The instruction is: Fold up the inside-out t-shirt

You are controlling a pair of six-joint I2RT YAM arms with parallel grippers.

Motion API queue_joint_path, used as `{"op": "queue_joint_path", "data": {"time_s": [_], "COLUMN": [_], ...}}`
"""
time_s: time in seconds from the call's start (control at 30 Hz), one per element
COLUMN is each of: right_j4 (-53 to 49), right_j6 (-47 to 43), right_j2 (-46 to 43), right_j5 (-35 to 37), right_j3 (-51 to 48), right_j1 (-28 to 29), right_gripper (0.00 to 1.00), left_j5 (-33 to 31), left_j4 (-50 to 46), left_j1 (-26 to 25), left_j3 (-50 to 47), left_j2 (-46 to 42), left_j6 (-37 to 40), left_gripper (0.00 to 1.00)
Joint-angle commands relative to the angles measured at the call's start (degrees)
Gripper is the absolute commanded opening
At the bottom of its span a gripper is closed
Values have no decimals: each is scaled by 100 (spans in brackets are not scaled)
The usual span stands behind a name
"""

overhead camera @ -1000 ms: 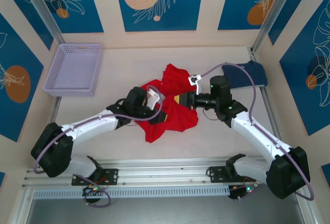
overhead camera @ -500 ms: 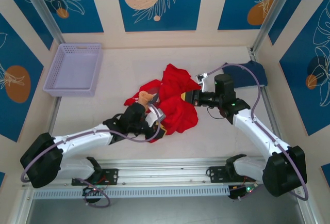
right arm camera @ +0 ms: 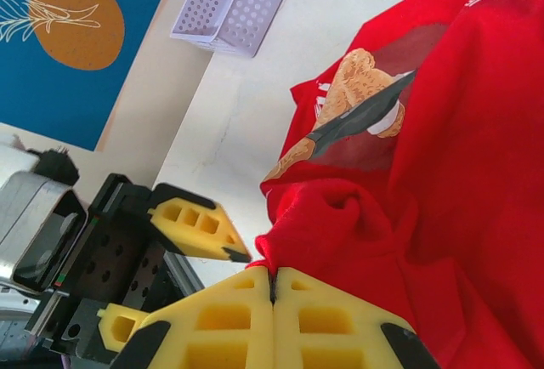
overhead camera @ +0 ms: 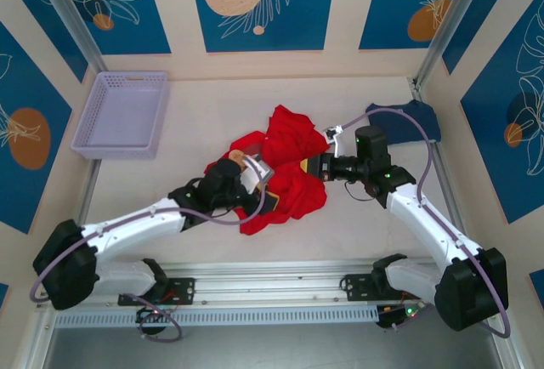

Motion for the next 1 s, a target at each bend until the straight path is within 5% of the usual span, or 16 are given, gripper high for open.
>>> {"op": "queue_joint_path", "data": {"time_s": [0.0, 0.33, 0.57, 0.7, 0.97], "right_j4": [63, 81, -148, -403, -1131], "right_j6": [-58, -55, -309, -643, -1543], "right_j2": [-65, -118, -211, -379, -146], "right_j5": [-190, -182, 60, 741, 3452], "right_j3": [-61, -142, -105, 67, 863], "right_j1": [-4, 4, -4, 132, 1273], "right_gripper": [0, 0, 0, 0, 0], "left_j5": [55, -132, -179, 418, 1719], "left_j4": [-1, -137, -473, -967, -2045], "left_j1": [-41, -45, -7, 53, 270], "left_j3": [497, 1500, 1811, 1869, 2055], "left_j2": [479, 1518, 1561, 1041, 181], "left_j6": [-144, -6, 195, 245, -579], "left_gripper": [51, 50, 13, 1, 0]}}
